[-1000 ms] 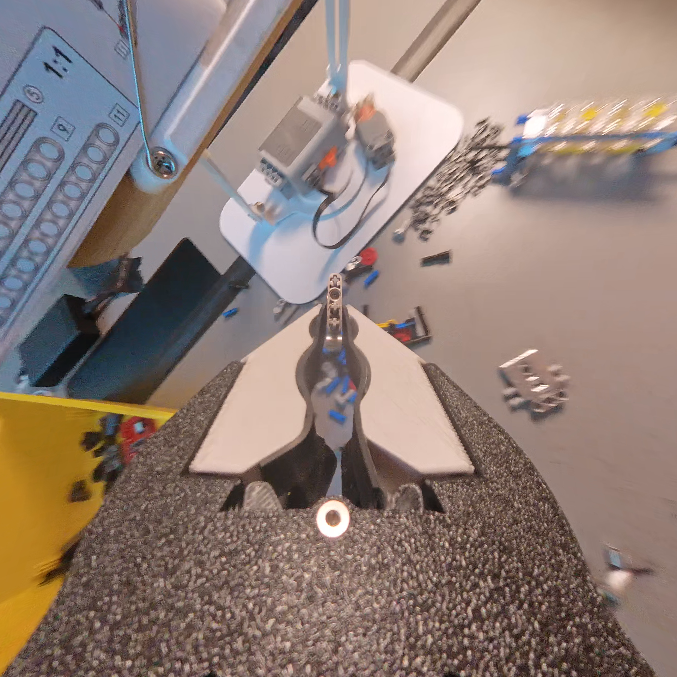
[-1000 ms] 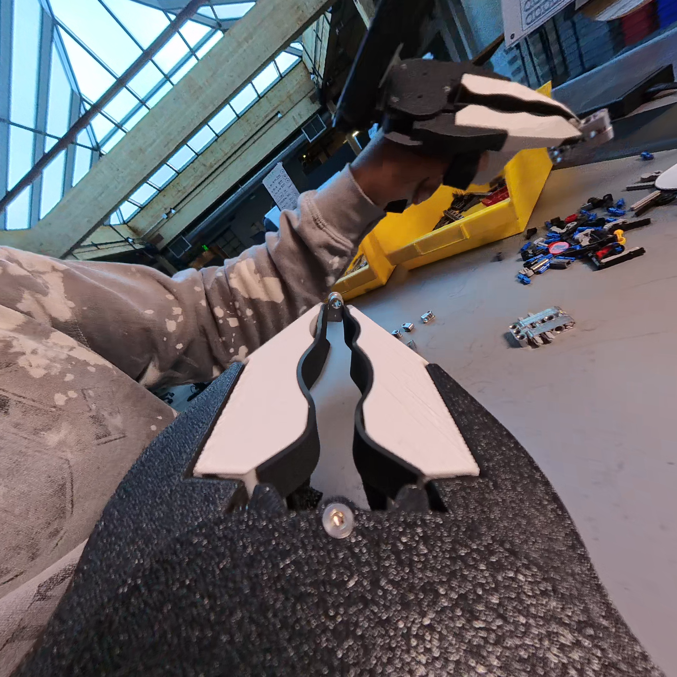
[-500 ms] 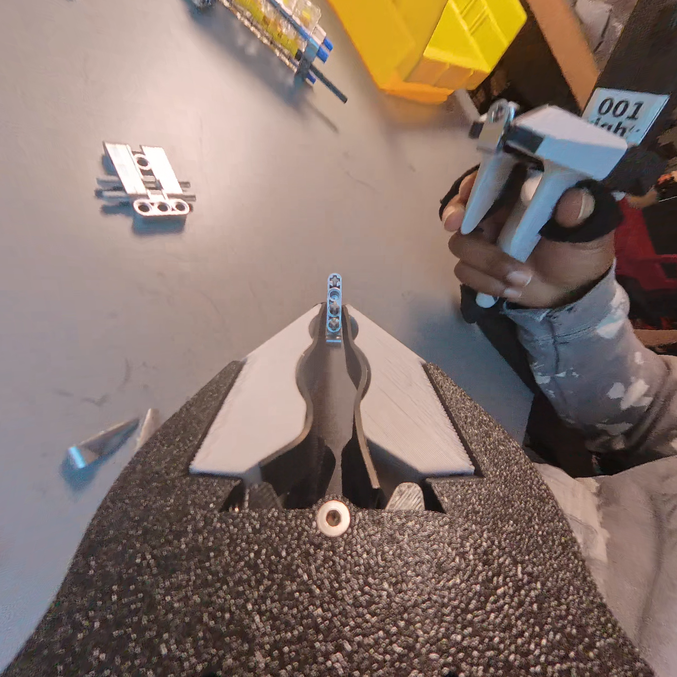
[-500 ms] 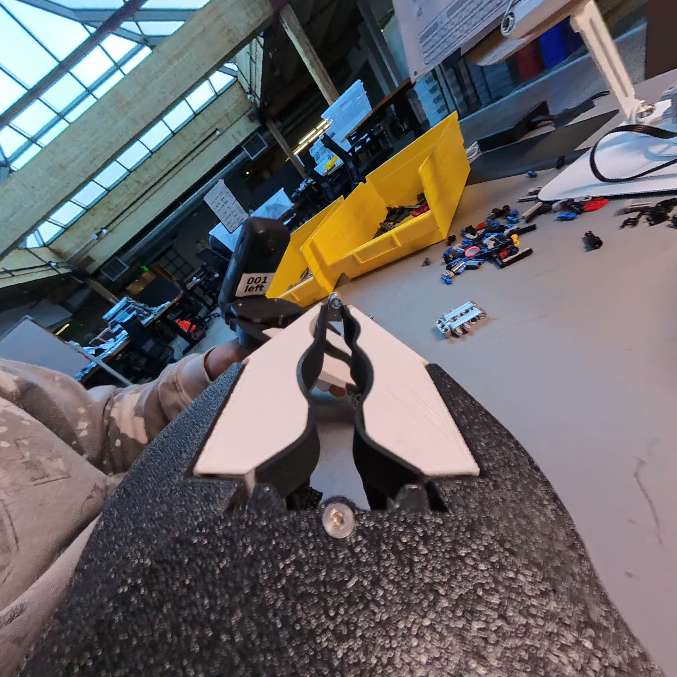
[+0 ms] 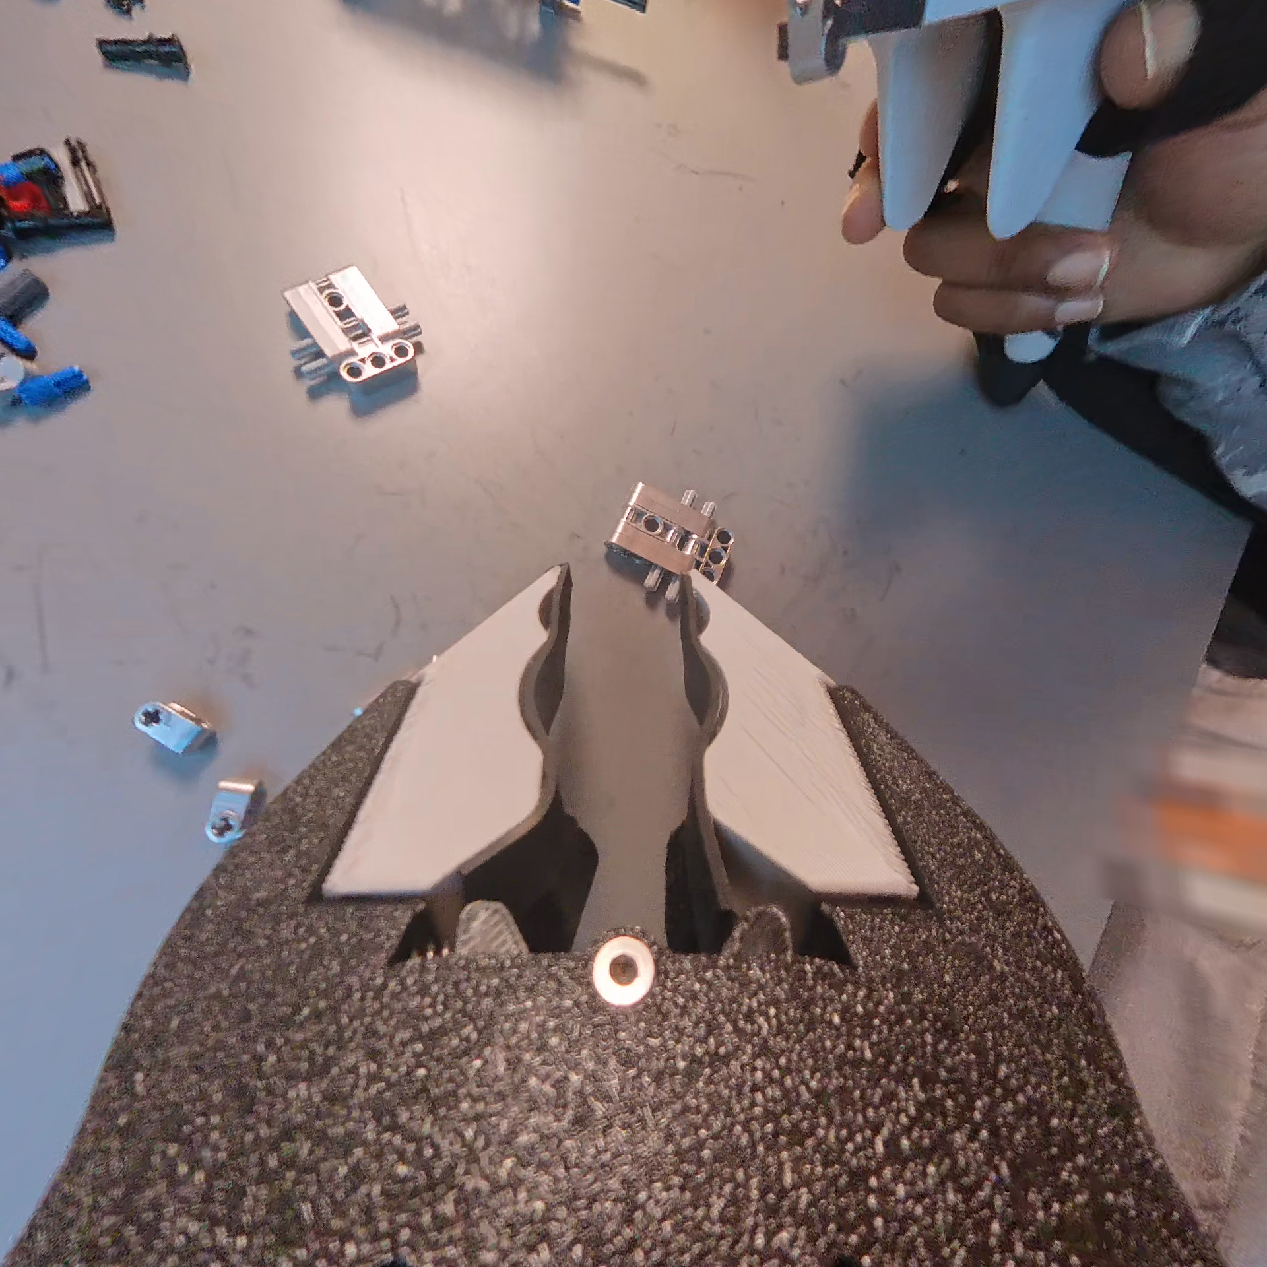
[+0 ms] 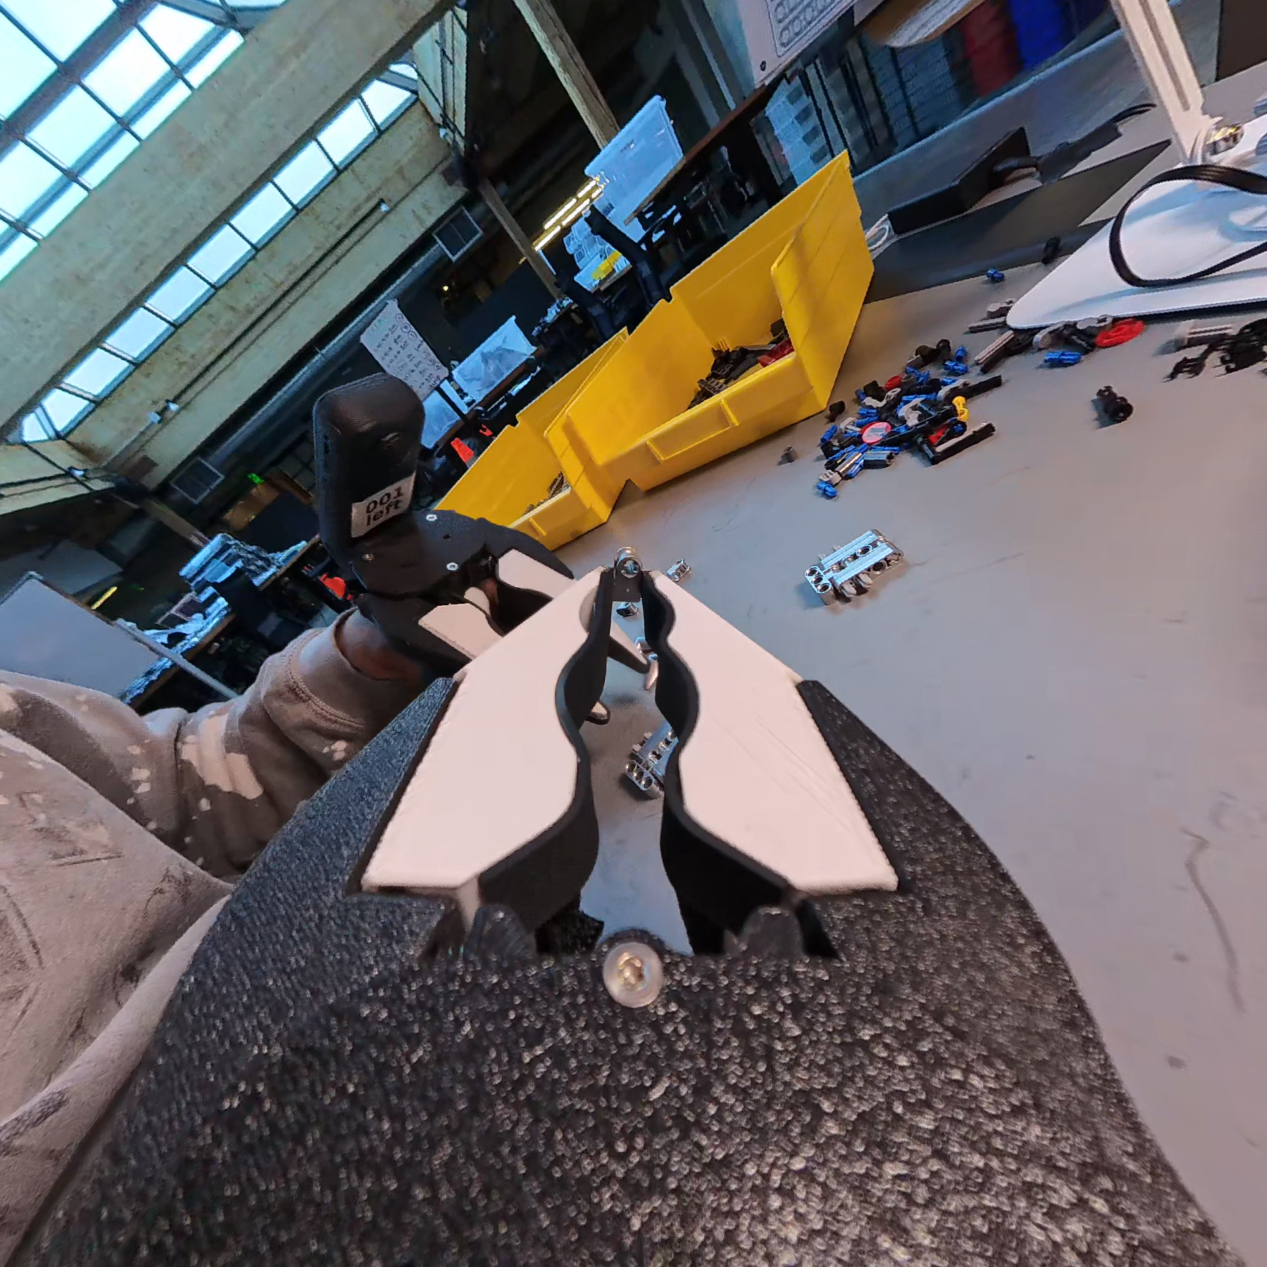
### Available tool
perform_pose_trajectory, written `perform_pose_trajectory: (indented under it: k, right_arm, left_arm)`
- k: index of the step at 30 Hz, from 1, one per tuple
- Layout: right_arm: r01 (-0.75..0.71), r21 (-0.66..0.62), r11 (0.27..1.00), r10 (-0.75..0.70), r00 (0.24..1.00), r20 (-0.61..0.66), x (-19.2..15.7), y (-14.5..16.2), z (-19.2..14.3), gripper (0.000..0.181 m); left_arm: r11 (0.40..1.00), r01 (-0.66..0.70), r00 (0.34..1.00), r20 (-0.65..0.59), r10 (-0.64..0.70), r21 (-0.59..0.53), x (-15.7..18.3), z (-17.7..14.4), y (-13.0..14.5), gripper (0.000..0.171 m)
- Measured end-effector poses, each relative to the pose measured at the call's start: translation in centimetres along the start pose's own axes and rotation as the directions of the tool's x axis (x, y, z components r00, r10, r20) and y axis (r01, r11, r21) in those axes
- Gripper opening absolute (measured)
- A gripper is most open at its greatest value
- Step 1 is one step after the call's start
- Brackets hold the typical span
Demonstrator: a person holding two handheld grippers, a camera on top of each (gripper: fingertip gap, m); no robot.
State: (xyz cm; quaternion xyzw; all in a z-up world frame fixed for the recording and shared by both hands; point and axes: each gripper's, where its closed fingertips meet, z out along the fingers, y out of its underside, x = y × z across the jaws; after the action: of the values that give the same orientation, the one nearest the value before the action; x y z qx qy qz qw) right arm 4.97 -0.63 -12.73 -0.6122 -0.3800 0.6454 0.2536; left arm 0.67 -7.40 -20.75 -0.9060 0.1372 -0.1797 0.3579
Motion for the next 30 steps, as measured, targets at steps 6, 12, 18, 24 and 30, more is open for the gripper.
perform_pose_trajectory:
  k: [6,12,18,24,30]
  right_arm:
    - [0.006,-0.015,1.000,-0.006,1.000,-0.008,0.2,0.3,0.1,0.007]
    - [0.009,-0.010,1.000,-0.010,1.000,-0.027,0.7,0.1,-0.2,0.007]
    - [0.002,-0.053,0.999,-0.002,1.000,-0.008,0.3,0.9,0.2,0.007]
    - [-0.028,-0.060,0.998,0.029,0.999,0.014,0.1,1.1,0.4,0.007]
    - [-0.065,-0.048,0.997,0.066,0.998,0.009,0.9,1.2,0.3,0.007]
  left_arm:
    - [0.952,-0.257,0.966,-0.077,0.247,-0.168,1.4,1.6,0.2,0.062]
    - [0.887,-0.379,0.925,-0.094,0.367,-0.265,1.4,3.3,0.6,0.043]
    - [0.892,-0.403,0.915,-0.118,0.386,-0.204,1.5,3.4,0.3,0.039]
    - [0.900,-0.433,0.901,-0.018,0.434,0.047,1.7,2.3,-2.3,0.000]
    - [0.910,-0.411,0.912,0.018,0.411,0.057,0.3,2.3,-2.1,0.000]
